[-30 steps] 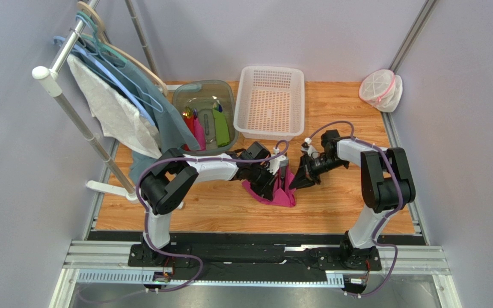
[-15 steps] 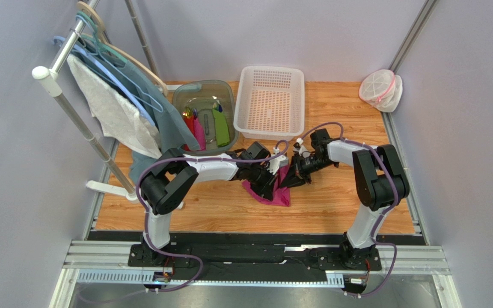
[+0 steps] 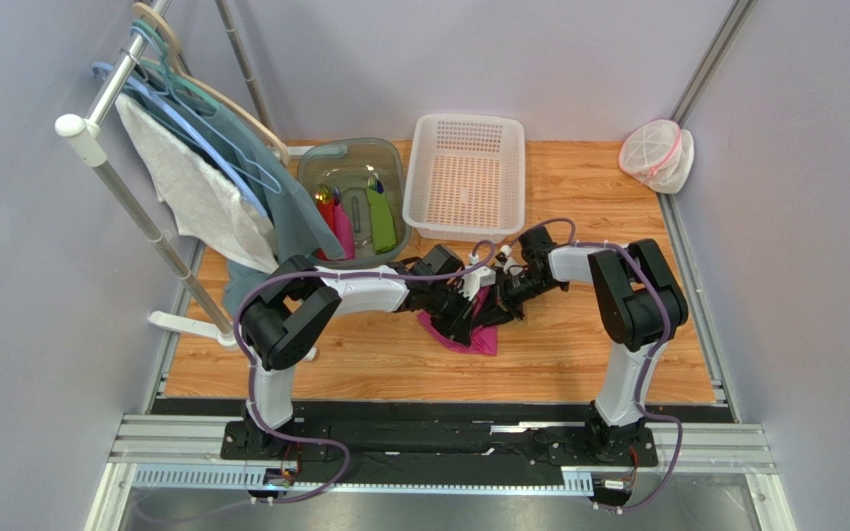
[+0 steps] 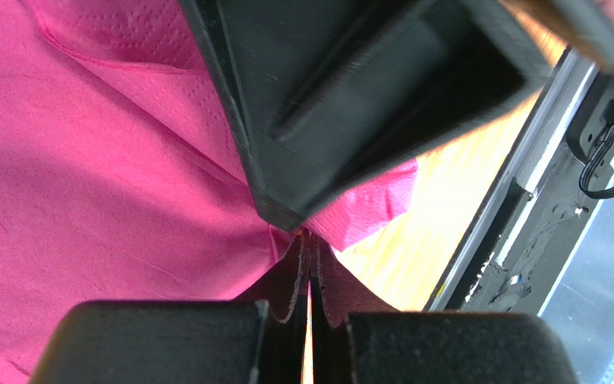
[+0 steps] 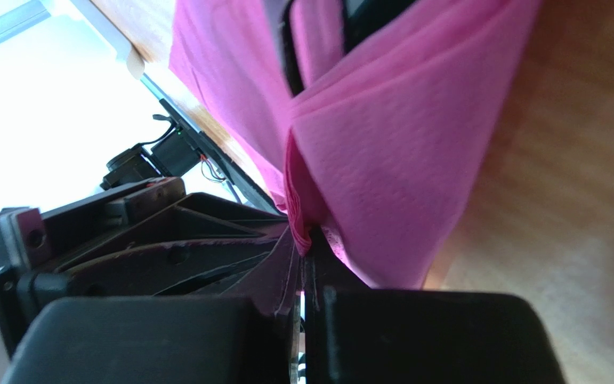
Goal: Place the utensils on the paper napkin and roll it up
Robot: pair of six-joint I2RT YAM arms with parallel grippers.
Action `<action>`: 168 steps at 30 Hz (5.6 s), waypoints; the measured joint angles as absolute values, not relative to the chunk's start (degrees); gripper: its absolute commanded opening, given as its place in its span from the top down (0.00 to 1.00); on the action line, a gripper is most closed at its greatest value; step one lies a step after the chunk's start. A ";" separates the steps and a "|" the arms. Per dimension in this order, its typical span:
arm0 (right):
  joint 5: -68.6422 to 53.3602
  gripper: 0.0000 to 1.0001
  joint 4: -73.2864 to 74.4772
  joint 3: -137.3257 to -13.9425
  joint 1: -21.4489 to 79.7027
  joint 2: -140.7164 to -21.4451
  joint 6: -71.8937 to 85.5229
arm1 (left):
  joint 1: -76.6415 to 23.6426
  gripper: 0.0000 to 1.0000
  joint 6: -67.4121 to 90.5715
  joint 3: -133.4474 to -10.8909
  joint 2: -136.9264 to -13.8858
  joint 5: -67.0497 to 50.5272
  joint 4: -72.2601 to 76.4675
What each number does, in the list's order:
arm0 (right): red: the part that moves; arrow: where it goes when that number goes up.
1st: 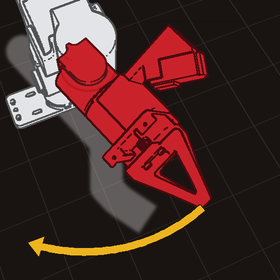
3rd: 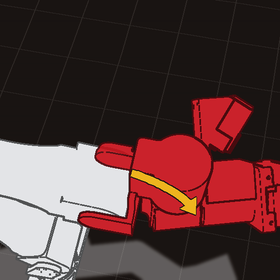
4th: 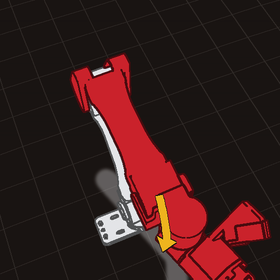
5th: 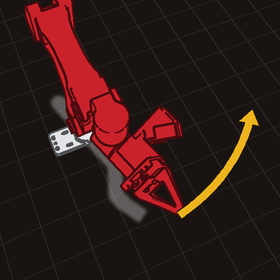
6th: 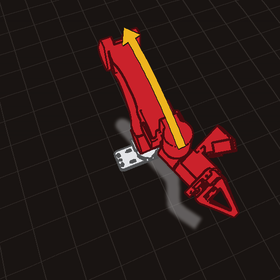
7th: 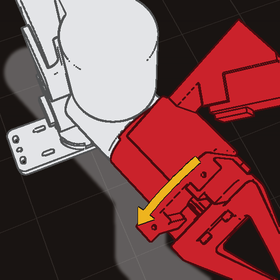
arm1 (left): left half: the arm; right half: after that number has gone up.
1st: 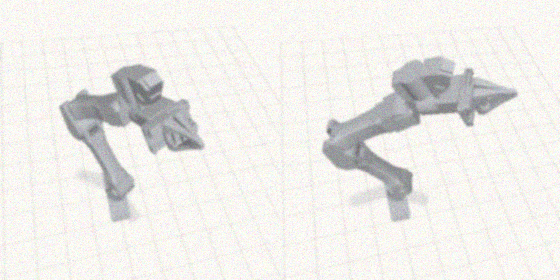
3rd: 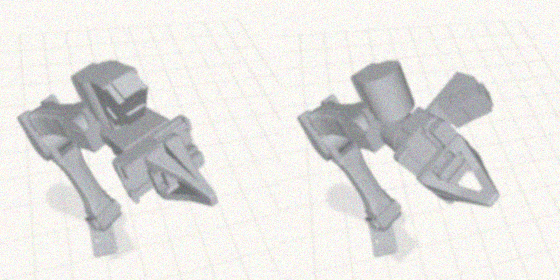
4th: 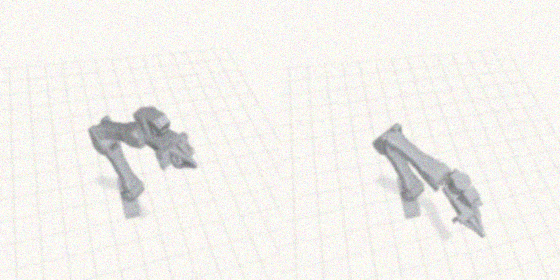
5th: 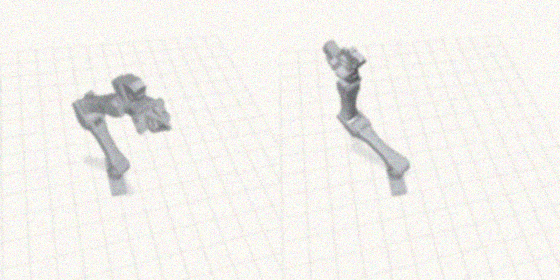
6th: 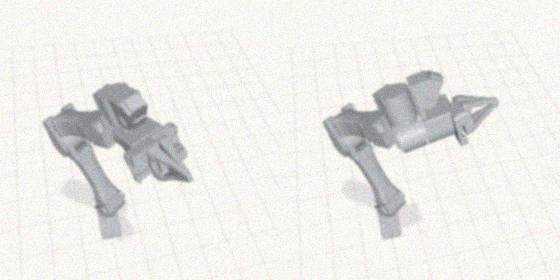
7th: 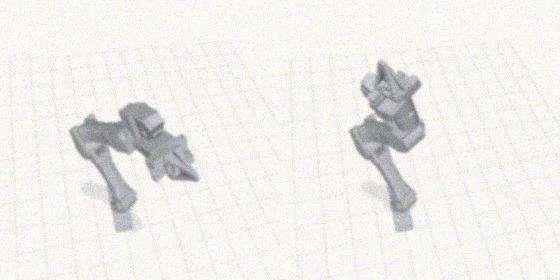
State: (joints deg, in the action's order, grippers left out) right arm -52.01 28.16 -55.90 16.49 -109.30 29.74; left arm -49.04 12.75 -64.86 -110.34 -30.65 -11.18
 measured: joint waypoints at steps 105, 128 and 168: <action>-37.89 1.00 32.84 -64.25 19.00 -103.83 17.85 | -56.25 0.98 -23.55 -61.65 -105.75 -21.91 -8.80; -35.46 1.00 25.96 -61.10 20.21 -107.77 17.63 | -51.64 0.90 -11.81 -57.23 -93.27 -20.86 -6.13; -36.03 1.00 29.28 -61.14 22.06 -107.48 15.11 | -53.76 0.65 -15.16 -60.55 -103.96 -18.55 -10.52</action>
State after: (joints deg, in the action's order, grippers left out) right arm -36.03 29.28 -61.14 22.06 -107.48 15.11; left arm -53.76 -15.16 -60.55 -103.96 -18.55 -10.52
